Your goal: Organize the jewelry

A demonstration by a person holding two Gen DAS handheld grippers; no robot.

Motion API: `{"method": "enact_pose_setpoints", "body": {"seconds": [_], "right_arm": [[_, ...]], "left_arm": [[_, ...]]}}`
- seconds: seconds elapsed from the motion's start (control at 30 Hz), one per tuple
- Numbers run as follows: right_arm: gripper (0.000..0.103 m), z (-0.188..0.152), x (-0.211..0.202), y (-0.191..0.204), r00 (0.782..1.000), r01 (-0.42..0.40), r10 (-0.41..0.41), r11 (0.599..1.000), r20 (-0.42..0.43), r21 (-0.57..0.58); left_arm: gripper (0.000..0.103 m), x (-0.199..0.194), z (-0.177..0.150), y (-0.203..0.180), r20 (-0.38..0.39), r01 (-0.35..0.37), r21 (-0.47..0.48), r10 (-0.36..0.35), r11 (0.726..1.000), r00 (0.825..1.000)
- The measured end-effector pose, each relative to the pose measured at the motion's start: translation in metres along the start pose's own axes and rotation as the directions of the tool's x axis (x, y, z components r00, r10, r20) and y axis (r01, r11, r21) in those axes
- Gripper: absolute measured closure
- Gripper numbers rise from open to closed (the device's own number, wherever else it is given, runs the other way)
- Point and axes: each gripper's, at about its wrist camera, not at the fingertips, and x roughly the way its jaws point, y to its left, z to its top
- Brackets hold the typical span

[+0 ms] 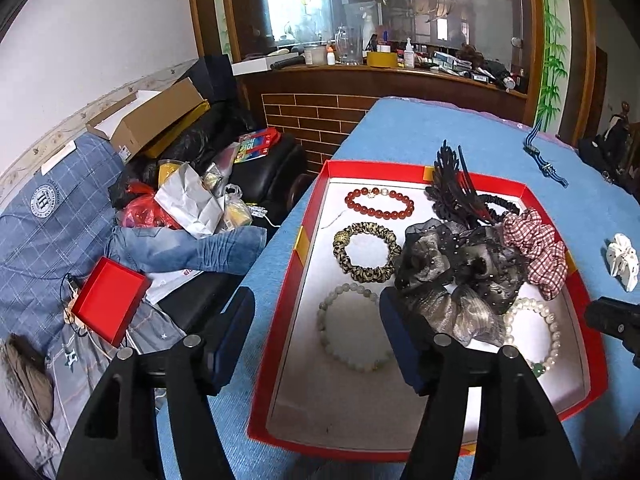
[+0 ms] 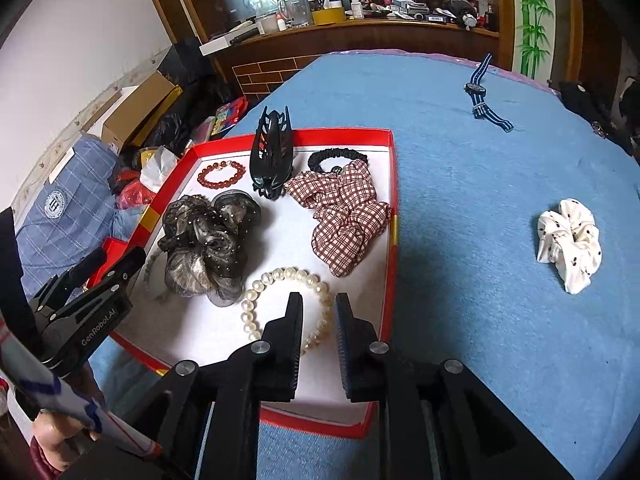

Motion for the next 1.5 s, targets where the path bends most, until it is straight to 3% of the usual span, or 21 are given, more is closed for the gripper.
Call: {"method": "enact_pose_setpoints", "body": {"seconds": [0.37,0.57,0.77,1.0,1.17,1.3,1.4,1.5], "right_arm": [[0.069,-0.025,-0.035,-0.003,0.999,0.02,-0.02,1.0,0.041,0.001],[0.058,-0.044,-0.067,-0.009,0.996,0.03,-0.032,0.999,0.085,0.018],[0.043,-0.071,-0.102,-0.008,0.987,0.055,-0.056,0.998,0.154,0.013],[0.03,-0.114,-0.135,0.006,0.967,0.105,-0.102,0.994,0.233,-0.001],[0.015,-0.14,-0.158,0.007,0.949,0.148,-0.149,0.989,0.278,0.027],[0.01,-0.158,-0.169,0.011,0.917,0.231,-0.23,0.972,0.327,0.038],[0.009,-0.165,-0.167,0.017,0.888,0.311,-0.298,0.95,0.35,0.018],[0.008,-0.168,-0.161,0.022,0.878,0.346,-0.325,0.938,0.352,0.005]], "left_arm": [[0.011,-0.035,-0.017,-0.011,0.037,-0.003,0.001,0.003,1.0,0.999],[0.011,-0.051,-0.034,-0.022,0.009,0.013,0.018,-0.013,1.0,1.0],[0.01,-0.091,-0.055,-0.022,0.053,0.015,-0.008,-0.015,1.0,0.998],[0.001,-0.153,-0.086,-0.021,0.177,-0.042,-0.016,0.044,0.999,0.983],[0.0,-0.183,-0.104,-0.024,0.224,0.019,0.018,-0.022,1.0,0.974],[0.0,-0.194,-0.117,-0.021,0.218,0.054,-0.015,-0.05,0.998,0.975],[0.0,-0.192,-0.127,-0.02,0.198,-0.019,-0.039,0.026,0.999,0.98],[0.0,-0.193,-0.134,-0.026,0.244,-0.149,-0.012,0.148,0.989,0.958]]}}
